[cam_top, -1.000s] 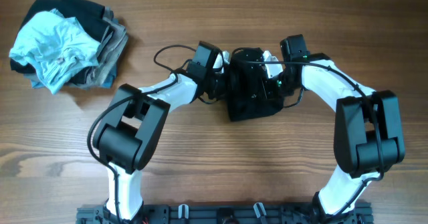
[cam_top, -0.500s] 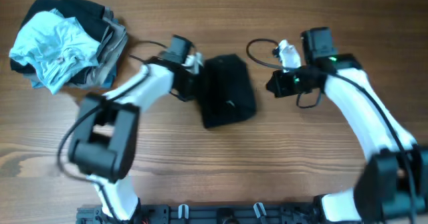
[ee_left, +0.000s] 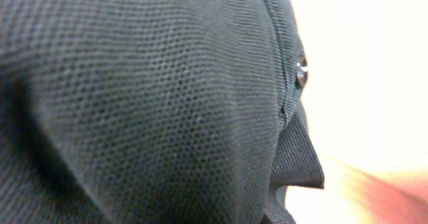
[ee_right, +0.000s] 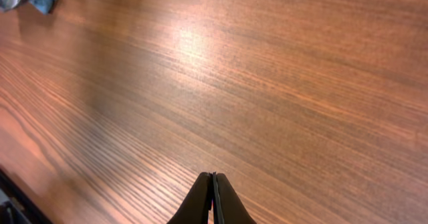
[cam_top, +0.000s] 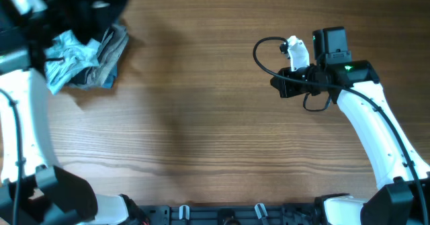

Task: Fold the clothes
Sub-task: 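Carry the folded shirt with the left gripper onto the clothes stack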

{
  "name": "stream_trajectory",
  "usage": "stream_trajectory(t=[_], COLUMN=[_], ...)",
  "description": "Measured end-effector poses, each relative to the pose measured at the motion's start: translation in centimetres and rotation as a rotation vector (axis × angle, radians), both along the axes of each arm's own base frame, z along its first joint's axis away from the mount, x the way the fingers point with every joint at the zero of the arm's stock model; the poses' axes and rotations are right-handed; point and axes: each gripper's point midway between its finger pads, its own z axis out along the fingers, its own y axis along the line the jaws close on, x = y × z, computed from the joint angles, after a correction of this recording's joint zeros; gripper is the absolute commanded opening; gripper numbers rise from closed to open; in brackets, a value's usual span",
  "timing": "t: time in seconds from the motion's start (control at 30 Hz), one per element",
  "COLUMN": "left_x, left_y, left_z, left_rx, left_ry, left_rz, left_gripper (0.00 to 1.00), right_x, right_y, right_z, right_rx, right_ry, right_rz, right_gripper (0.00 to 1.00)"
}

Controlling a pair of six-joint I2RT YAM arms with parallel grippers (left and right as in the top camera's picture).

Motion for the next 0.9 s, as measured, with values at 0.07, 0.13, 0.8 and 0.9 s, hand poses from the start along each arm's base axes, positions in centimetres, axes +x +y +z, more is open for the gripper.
stream_trajectory(t=[0.07,0.13,0.8,0.9], left_x=[-0.7,-1.6,-10.6,-12.8], left_y=[4.4,7.8,-3.7,-9.6], left_z=[-2.9,-7.8,6.5,7.3], left_rx=[-0.021,-0.067,0.186,0.289], left_ry=[0.073,0.193,0.091,0.078], left_rz=[0.098,0.168,-0.185,-0.364], left_gripper=[0.95,1.0,1.0,1.0], right_x=[-0.1,-0.1,1.4,0.8], right_y=[0.0,0.0,-0.4,-0.9], right_z=[0.0,0.0,3.8,11.9], right_rx=[0.003,0.006,0.038,0.09], right_ry=[0.005,0.008,-0.12,-0.364], right_rz=[-0.003,-0.007,-0.113,-0.154], right_gripper=[0.04,0.04,0.16,0.76])
